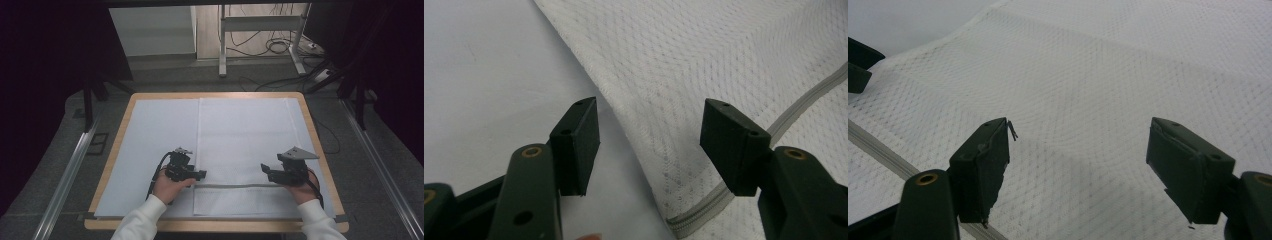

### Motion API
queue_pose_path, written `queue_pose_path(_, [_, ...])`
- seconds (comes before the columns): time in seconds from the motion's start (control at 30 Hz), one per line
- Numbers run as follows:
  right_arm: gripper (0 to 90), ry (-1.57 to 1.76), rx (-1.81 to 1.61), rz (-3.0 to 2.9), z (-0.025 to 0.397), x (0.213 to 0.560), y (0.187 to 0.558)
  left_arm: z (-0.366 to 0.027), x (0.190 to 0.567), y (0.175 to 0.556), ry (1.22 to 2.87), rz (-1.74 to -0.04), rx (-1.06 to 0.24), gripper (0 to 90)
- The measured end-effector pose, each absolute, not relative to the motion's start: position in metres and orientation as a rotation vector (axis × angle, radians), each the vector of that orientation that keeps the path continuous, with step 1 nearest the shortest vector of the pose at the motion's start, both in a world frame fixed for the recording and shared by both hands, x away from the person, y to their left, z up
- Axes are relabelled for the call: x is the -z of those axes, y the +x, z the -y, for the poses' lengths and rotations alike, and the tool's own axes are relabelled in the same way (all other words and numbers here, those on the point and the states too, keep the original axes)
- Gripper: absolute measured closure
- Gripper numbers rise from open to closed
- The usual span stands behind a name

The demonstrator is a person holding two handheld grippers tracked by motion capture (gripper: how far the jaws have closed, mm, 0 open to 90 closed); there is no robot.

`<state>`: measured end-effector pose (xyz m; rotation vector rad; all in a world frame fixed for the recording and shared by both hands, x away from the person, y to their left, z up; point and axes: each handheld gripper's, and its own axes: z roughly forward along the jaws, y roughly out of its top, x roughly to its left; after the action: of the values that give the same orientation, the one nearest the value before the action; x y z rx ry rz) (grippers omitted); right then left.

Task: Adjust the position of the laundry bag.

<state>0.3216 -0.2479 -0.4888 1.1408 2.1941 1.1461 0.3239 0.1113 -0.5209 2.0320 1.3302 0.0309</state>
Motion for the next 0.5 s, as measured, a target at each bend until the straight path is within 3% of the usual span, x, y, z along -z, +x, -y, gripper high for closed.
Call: queue_pose_path(0.5, [24.7, 1.144, -1.152, -2.175, 0.2485, 0.4868, 0.3210, -0.1077, 0.5248, 0.3226, 2.031, -1.340, -0.026, 47.1])
